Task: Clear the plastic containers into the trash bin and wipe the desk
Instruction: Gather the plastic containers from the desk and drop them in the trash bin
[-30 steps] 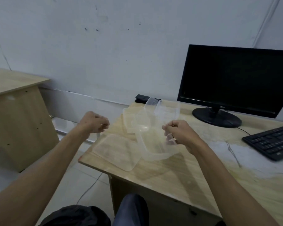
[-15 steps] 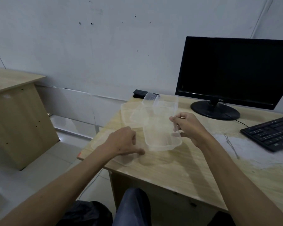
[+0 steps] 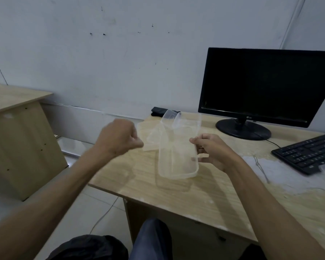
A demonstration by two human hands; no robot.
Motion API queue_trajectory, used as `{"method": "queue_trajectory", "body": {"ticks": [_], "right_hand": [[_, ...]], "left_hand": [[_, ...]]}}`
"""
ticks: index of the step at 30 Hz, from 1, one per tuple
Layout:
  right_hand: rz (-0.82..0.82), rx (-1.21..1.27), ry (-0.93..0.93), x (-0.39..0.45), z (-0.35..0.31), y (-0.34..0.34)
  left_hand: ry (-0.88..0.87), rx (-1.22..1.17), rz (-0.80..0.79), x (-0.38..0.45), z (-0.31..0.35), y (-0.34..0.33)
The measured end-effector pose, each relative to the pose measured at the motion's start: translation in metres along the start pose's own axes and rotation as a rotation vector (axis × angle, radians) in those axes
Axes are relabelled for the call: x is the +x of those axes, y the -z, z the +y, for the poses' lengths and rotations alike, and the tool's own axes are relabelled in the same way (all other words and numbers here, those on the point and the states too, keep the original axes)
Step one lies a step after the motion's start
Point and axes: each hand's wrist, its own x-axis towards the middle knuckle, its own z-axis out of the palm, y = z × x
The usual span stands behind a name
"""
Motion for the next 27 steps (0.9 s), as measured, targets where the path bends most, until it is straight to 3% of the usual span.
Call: {"method": "queue_trajectory", "body": {"ticks": [5, 9, 14, 17, 23, 27], "right_hand": [[-0.006, 0.26, -0.012, -0.005, -0.008, -0.01], [0.025, 0.447, -0.007, -0.007, -0.02, -0.011], [0.139, 0.634, 0.012, -0.009, -0.032, 0.0], [0.209, 0.684, 0.073, -0.013, -0.037, 0.015], [0.306, 0.667, 0.16, -0.024, -0.045, 0.052], [0.381, 0.592, 0.164, -0.031, -0.042, 0.074]], "left_hand": [[0.024, -0.334, 0.355, 0.027, 0.005, 0.082], [0.139, -0.947, 0.556, 0.058, 0.026, 0.099], [0.333, -1.525, 0.399, 0.076, 0.072, 0.066], [0.457, -1.676, 0.272, 0.075, 0.099, 0.033], [0.459, -1.613, 0.009, 0.072, 0.136, -0.022], [0.338, -1.182, -0.265, 0.069, 0.144, -0.04]]}}
